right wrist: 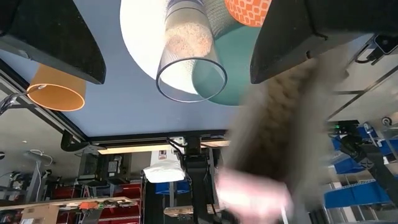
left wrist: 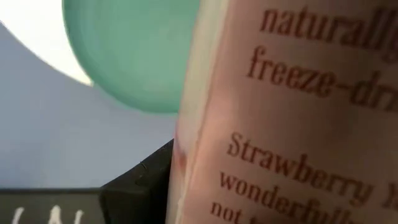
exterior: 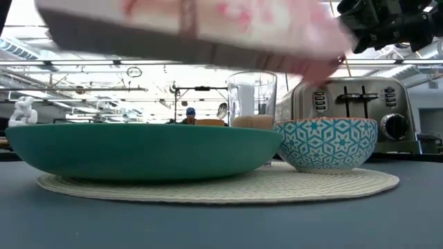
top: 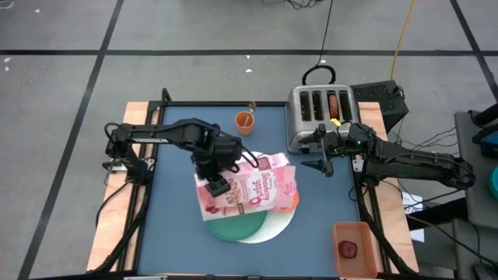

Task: Arrange a breakfast setting
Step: Pour the cereal into the orange bowl

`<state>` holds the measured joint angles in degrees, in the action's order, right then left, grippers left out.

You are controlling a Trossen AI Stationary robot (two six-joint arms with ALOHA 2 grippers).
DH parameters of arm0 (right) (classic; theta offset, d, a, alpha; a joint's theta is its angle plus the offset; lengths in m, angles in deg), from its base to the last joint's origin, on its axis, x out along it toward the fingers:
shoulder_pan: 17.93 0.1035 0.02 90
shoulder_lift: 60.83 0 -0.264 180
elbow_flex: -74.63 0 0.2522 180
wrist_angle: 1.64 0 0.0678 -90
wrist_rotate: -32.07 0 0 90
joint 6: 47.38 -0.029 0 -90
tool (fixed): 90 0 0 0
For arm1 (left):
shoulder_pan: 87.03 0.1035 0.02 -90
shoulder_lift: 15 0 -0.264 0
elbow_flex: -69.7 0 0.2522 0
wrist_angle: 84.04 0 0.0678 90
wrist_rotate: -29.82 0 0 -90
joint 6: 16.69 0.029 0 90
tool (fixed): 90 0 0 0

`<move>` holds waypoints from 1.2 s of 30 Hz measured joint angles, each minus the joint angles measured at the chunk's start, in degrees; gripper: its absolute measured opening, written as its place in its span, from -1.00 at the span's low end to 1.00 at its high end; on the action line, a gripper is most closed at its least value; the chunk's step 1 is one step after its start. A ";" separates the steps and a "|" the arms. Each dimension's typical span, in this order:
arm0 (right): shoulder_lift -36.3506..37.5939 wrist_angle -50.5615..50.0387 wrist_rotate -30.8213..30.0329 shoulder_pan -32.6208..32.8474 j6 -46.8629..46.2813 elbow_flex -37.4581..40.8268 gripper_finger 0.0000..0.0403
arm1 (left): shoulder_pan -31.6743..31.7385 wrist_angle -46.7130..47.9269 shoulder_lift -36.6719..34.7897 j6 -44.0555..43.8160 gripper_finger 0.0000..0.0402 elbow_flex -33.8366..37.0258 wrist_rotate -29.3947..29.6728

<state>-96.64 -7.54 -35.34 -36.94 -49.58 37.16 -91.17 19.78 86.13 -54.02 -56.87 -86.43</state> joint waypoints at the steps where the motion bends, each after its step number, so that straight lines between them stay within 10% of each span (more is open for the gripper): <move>1: -0.02 0.00 0.00 -0.02 0.00 0.00 0.95 | -0.01 -0.15 -0.06 0.15 -0.01 -0.96 0.86; 36: -0.09 -2.14 0.02 -0.02 1.40 -0.01 0.95 | -1.62 -0.10 4.35 -0.28 -0.01 -2.80 2.69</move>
<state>-96.73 -9.68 -35.32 -36.96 -48.18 37.15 -92.79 19.68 90.47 -54.31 -59.67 -83.74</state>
